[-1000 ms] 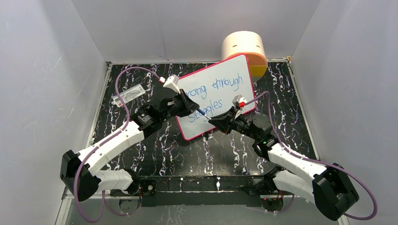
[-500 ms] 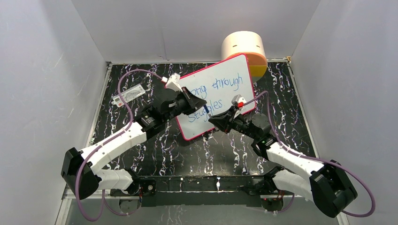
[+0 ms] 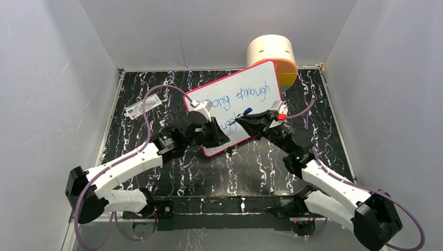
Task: Write a sentence on the whiteboard
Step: Close the whiteboard marker.
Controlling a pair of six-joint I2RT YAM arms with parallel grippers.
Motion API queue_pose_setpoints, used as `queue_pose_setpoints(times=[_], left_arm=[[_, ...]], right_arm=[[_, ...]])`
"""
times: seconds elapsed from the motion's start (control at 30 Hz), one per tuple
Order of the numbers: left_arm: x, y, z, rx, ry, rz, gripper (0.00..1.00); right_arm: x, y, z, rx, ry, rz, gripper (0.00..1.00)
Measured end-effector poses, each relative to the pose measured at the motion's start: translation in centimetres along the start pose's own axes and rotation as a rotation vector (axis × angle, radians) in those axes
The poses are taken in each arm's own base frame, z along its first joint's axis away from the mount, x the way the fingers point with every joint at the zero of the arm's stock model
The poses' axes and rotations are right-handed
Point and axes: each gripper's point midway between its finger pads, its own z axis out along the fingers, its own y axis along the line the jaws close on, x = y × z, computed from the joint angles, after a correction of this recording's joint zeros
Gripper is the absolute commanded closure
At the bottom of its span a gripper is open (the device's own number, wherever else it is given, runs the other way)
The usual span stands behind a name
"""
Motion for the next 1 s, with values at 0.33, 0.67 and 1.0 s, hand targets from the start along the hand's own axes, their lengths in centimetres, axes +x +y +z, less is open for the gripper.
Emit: queue_pose_setpoints(times=[0.33,0.67,1.0], left_arm=[[-8.7,-4.7,-6.9,0.055,-0.319,0.247,0.50],[-7.6,-5.4,-2.9,0.110,-0.242,0.389,0.46],[-7.3,-6.7,-2.0,0.198,-0.231,0.464,0.50]], right_arm=[[6.9,-1.1,-2.2,0.077,0.308,0.082,1.00],[7.7,0.2,-2.7,0.026,0.446,0.137,1.00],[8.1,2.1,-3.2,-0.071,0.495,0.185,1.00]])
